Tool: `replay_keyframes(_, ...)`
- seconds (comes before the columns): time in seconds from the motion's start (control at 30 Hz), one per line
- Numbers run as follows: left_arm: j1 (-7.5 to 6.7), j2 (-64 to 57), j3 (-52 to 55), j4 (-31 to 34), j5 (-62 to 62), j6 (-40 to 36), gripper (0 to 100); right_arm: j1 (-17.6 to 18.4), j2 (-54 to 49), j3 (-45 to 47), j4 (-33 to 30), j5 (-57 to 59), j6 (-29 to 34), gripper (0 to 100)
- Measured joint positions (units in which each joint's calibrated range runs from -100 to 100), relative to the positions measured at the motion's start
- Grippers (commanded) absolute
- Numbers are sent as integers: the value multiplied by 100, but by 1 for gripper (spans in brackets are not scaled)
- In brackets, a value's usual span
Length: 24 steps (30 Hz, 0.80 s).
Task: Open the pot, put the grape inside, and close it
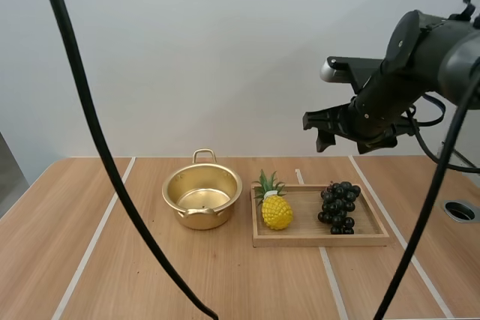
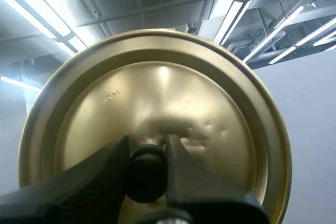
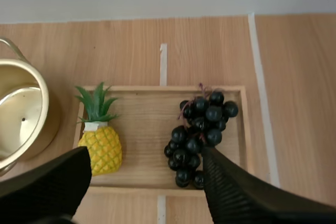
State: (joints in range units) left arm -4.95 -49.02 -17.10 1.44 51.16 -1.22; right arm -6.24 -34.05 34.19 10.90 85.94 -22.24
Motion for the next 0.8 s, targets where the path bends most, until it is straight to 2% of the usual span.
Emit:
replay_keyframes(0.23, 0, 0, 0, 10, 0, 0, 0, -146, 958, 0, 89, -67, 0, 100)
replay_keyframes(0.8, 0, 0, 0, 23, 0, 0, 0, -170, 2614, 0, -98, -1421, 0, 100)
